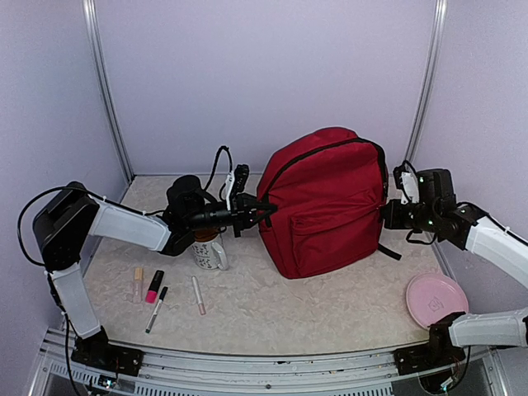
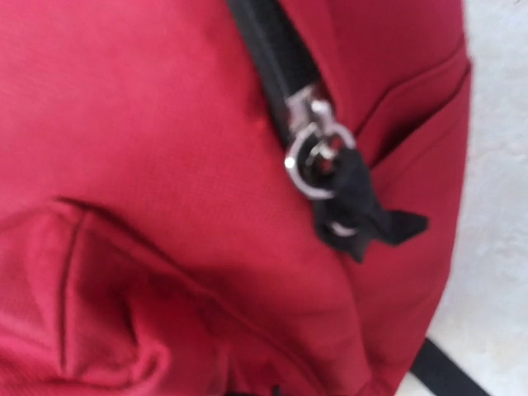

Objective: Pack the student bag
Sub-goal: Unzip the lower front pocket of the student bag.

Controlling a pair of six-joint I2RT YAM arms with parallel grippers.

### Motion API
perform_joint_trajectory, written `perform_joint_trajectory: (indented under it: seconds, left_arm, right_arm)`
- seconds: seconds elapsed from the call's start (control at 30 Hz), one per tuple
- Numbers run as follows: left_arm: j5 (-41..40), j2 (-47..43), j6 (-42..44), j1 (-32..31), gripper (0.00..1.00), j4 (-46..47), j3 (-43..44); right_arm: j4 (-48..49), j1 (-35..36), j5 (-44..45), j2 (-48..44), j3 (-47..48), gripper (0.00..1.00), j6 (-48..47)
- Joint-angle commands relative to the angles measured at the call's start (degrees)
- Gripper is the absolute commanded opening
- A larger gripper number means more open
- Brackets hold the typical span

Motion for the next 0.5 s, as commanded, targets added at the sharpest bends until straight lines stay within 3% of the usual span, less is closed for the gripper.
perform_joint_trajectory:
  seconds: [0.0, 0.1, 0.2, 0.33, 0.47]
  left_arm:
    - [-0.2, -3.1, 1.7, 0.4, 0.00, 3.6, -1.3]
    - [-0.1, -3.0, 2.4, 0.1, 0.00, 3.4, -1.3]
    - [0.0, -3.3, 2.8, -0.1, 0.00, 3.5, -1.4]
    - [0.0, -3.3, 2.9, -0.1, 0.00, 3.4, -1.5]
    - [-0.1, -3.2, 3.1, -0.2, 0.00, 3.3, -1.4]
  right_arm:
    - [-1.3, -1.8, -6.4, 1.2, 2.4, 0.05, -1.3]
    - [-2.1, -1.6, -9.7, 0.7, 3.6, 0.24, 0.7]
    - [-4.3, 0.7, -7.2, -1.1, 4.2, 0.36, 5.4]
    - [-6.6, 11.1, 2.5, -2.3, 5.3, 0.40, 10.6]
    - [-6.7, 20.7, 6.1, 0.5, 7.7, 0.40, 4.5]
